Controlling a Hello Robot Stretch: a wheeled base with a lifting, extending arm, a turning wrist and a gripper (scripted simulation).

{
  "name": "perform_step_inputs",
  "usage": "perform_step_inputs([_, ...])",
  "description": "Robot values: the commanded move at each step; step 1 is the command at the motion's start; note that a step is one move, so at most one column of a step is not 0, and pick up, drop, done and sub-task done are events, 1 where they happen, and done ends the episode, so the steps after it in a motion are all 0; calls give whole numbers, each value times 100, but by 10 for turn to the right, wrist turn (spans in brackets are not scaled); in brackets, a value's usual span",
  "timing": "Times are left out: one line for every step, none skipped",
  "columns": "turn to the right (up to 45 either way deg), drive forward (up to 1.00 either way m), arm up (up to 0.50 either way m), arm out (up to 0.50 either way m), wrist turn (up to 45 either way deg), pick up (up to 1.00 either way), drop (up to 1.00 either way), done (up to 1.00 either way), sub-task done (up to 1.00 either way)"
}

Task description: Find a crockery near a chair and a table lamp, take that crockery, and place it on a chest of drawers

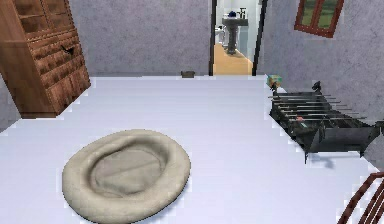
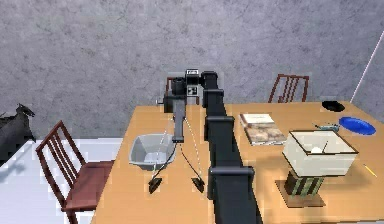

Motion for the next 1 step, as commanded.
perform_step_inputs([0,0,0,0,450,0,0,0,0])
